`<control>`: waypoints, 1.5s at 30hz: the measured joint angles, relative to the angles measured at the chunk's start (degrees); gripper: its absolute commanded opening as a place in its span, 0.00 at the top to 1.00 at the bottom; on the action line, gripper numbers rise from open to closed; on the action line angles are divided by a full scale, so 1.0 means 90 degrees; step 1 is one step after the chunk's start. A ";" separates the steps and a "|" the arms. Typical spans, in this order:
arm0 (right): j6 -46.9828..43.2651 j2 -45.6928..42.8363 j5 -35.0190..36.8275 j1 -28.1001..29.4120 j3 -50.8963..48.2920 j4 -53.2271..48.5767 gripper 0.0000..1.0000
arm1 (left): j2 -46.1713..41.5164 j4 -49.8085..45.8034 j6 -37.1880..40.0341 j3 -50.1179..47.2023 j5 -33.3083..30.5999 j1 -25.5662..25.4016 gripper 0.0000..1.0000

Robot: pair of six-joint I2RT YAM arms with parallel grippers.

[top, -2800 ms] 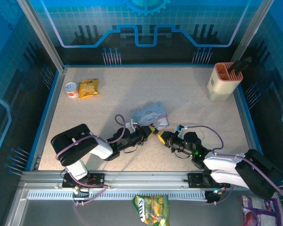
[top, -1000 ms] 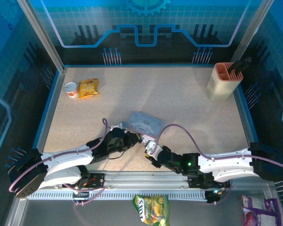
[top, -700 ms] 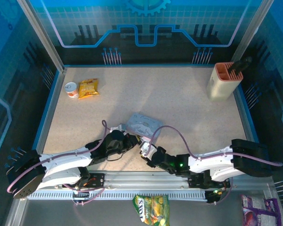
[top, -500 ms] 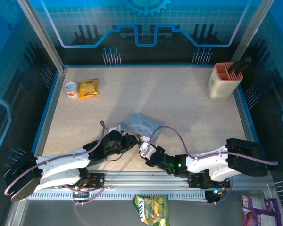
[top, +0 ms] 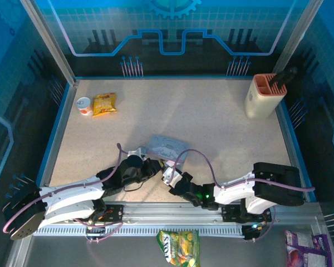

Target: Unlock the padlock with the key

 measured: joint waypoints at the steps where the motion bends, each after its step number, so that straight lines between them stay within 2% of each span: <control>1: 0.0002 0.0010 0.0019 0.0000 0.0000 0.0036 0.70 | -0.0015 -0.0010 0.0000 0.0000 -0.0015 0.0000 1.00; 26: 0.0267 0.0624 0.0148 -0.0002 0.0134 0.0459 0.75 | 0.0117 -0.0272 0.0000 0.0005 -0.0155 -0.0146 1.00; 45: 0.1098 0.0687 -0.0214 -0.0032 0.0223 0.0318 0.98 | 0.0160 -0.0355 0.0143 0.0051 -0.0236 -0.0185 1.00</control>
